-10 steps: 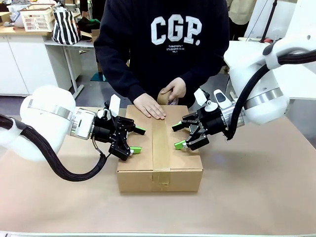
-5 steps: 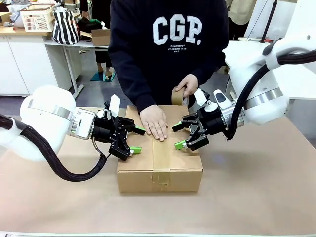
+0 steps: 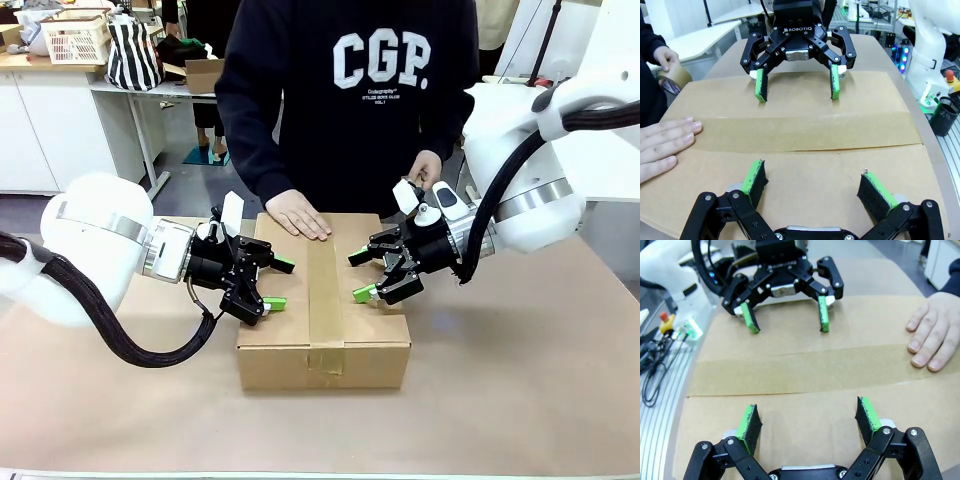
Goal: Pack the gift set into the box.
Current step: Press and hold the closed box until the human finishes sealing it.
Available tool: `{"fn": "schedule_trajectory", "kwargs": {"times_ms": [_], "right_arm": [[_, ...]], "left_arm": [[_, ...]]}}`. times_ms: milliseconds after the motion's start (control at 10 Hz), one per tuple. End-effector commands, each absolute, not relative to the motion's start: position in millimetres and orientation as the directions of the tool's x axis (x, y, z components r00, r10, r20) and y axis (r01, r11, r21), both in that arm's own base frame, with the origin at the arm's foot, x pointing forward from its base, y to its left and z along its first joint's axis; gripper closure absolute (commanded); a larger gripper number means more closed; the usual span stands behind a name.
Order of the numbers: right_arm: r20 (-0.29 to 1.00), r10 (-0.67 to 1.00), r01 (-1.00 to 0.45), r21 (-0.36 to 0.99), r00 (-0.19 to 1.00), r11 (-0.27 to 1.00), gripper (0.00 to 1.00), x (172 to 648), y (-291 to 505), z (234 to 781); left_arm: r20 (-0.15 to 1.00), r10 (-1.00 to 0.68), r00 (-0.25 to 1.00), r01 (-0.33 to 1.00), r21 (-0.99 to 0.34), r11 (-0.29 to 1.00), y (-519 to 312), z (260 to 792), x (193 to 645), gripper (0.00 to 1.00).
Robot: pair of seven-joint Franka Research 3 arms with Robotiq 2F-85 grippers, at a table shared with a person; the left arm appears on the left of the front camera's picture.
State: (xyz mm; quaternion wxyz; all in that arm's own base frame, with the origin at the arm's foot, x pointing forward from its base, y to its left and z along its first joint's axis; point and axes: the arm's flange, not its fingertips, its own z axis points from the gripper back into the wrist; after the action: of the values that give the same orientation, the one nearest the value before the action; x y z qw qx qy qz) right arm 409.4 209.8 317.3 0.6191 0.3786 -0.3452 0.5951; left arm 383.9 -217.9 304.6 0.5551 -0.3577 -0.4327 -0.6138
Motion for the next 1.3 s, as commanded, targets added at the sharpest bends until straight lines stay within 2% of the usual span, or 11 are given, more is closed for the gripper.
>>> {"fn": "schedule_trajectory", "kwargs": {"times_ms": [0, 1200], "right_arm": [[0.875, 0.481, -0.998, 0.06, 0.057, 0.008, 0.0, 407.9, 209.7, 314.7], [0.875, 0.481, -0.998, 0.06, 0.057, 0.008, 0.0, 407.9, 209.7, 314.7]], "left_arm": [[0.915, -0.38, -0.133, 0.991, 0.135, -0.023, -216.6, 301.7, 382.2, 0.0], [0.915, -0.38, -0.133, 0.991, 0.135, -0.023, -216.6, 301.7, 382.2, 0.0]]}}
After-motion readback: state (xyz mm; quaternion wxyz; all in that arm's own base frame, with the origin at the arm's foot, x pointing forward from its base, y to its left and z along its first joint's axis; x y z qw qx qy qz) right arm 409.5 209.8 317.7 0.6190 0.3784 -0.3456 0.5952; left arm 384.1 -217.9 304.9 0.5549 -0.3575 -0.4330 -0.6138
